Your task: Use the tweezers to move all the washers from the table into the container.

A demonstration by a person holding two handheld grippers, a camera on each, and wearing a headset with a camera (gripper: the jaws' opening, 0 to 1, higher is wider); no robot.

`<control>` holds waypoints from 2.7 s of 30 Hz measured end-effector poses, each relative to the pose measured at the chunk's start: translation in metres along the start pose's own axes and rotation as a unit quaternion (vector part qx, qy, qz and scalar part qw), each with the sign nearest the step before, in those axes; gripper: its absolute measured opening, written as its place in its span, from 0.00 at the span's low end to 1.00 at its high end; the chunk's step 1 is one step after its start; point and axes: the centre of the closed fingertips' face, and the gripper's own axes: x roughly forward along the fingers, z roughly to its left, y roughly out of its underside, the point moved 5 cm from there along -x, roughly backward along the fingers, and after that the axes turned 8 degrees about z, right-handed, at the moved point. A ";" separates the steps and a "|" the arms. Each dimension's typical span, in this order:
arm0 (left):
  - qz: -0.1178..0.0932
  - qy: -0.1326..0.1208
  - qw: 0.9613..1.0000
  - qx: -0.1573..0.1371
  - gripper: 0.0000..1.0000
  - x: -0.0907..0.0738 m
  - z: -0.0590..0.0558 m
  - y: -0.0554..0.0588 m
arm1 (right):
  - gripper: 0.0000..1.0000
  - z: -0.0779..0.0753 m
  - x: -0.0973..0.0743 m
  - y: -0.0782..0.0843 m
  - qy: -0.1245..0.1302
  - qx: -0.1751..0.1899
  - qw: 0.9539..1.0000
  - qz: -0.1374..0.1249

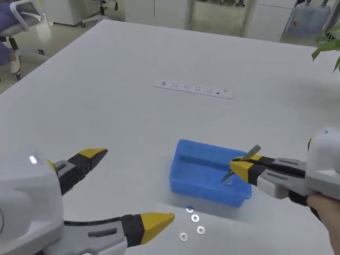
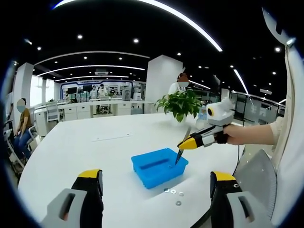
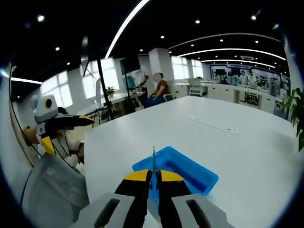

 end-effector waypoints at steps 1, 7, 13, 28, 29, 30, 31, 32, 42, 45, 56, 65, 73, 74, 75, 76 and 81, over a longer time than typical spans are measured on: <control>0.000 0.000 1.000 0.000 0.96 0.000 0.000 0.000 | 0.03 0.005 0.003 0.004 -0.010 0.000 1.000 0.006; 0.001 0.004 1.000 0.001 0.96 0.000 -0.002 0.001 | 0.03 0.023 0.017 0.025 -0.042 0.005 0.999 0.031; 0.002 0.002 1.000 0.000 0.95 -0.002 -0.001 0.003 | 0.03 0.033 0.027 0.043 -0.067 0.019 0.996 0.052; 0.007 -0.003 1.000 0.002 0.95 -0.004 0.000 0.006 | 0.03 0.035 0.033 0.061 -0.070 0.032 0.994 0.081; 0.007 -0.004 1.000 0.002 0.95 -0.004 0.000 0.006 | 0.03 0.036 0.034 0.061 -0.069 0.029 0.994 0.081; 0.007 -0.003 1.000 0.001 0.95 -0.004 0.000 0.006 | 0.03 0.036 0.034 0.062 -0.069 0.028 0.994 0.082; 0.007 -0.004 1.000 0.000 0.95 -0.004 0.000 0.006 | 0.03 0.037 0.035 0.064 -0.068 0.021 0.994 0.087; 0.007 -0.003 1.000 0.001 0.95 -0.004 0.000 0.006 | 0.03 0.039 0.034 0.064 -0.069 0.017 0.994 0.089; 0.006 -0.001 1.000 0.003 0.95 -0.003 -0.002 0.005 | 0.03 0.061 0.035 0.065 -0.072 -0.124 0.984 0.109; 0.006 -0.001 1.000 0.005 0.95 -0.002 -0.003 0.005 | 0.02 0.061 0.035 0.066 -0.067 -0.138 0.982 0.108; 0.005 0.003 1.000 0.008 0.94 -0.002 -0.004 0.003 | 0.02 0.047 0.031 0.059 -0.057 -0.076 0.991 0.093; 0.006 0.000 1.000 0.008 0.94 -0.003 -0.005 0.002 | 0.02 0.041 0.013 0.023 -0.049 -0.079 0.994 0.065; 0.006 0.001 1.000 0.009 0.94 -0.003 -0.004 0.002 | 0.02 0.013 0.000 -0.018 -0.015 -0.052 0.998 0.016; 0.006 0.000 1.000 0.010 0.94 -0.003 -0.003 0.002 | 0.02 0.008 0.000 -0.021 -0.012 -0.047 0.999 0.011; 0.006 0.000 1.000 0.010 0.94 -0.003 -0.003 0.001 | 0.02 0.003 0.001 -0.025 -0.010 -0.042 0.999 0.006; 0.005 0.000 1.000 0.009 0.94 -0.003 -0.003 0.001 | 0.02 0.000 0.001 -0.027 -0.007 -0.035 0.999 0.002; 0.005 -0.004 1.000 0.011 0.94 -0.005 -0.001 0.000 | 0.02 -0.018 0.011 -0.032 -0.004 -0.011 1.000 -0.002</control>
